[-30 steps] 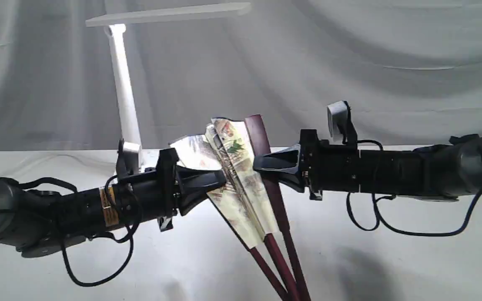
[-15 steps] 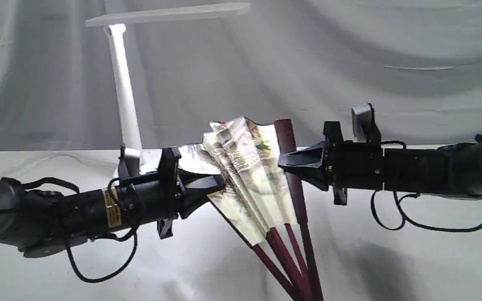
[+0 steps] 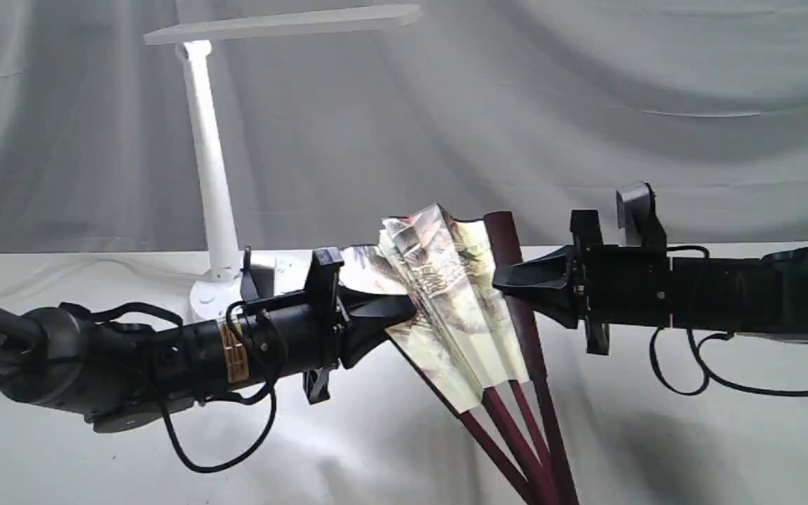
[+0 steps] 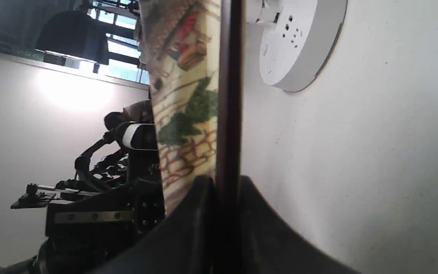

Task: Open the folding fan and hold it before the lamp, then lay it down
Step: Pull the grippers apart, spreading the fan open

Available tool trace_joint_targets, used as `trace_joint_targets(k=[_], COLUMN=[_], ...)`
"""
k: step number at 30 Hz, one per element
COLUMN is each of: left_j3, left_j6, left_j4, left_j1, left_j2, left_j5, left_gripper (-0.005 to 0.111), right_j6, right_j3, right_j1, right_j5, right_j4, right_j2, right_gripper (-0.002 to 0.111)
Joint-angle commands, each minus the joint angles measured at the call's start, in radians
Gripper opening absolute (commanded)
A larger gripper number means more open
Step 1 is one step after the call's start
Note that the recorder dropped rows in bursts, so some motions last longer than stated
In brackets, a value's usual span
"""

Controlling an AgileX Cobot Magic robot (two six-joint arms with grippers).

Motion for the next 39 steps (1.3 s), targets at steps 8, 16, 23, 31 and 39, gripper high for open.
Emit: trace_joint_targets(k=[8,16,23,31,39], left_j3=[-0.027,-0.025,-0.025,-0.025,-0.022], left_j6=[-0.022,0.038,0.038,0.051,0.085], left_j4=[-0.112,-0.138,-0.230,-0.347,-0.462], left_j1=[-0.055,-0.073,-0.073,-0.073,-0.073], left_j2=[0.016,0.016,0.016,0.016,0.016], left_j5=[-0.039,-0.086,-0.082,-0.053,-0.032], left_gripper=[0.000,0.000,0.000,0.000,0.000], right_j6=[-0.011,-0.008,-0.015,-0.019,-0.019], right_j3=[0.009,0.009,0.100,0.115,0.115], right_j1=[-0.044,-0.095,-0.200,-0.287,-0.356], right_j5=[-0.003,-0.003,-0.003,-0.003,-0.003], right_j4=[-0.060,-0.099,-0.044,-0.024,-0.042], right_j2=[-0.006,-0.006,-0.006,-0.006,-0.006], right_gripper=[0.000,0.000,0.000,0.000,0.000])
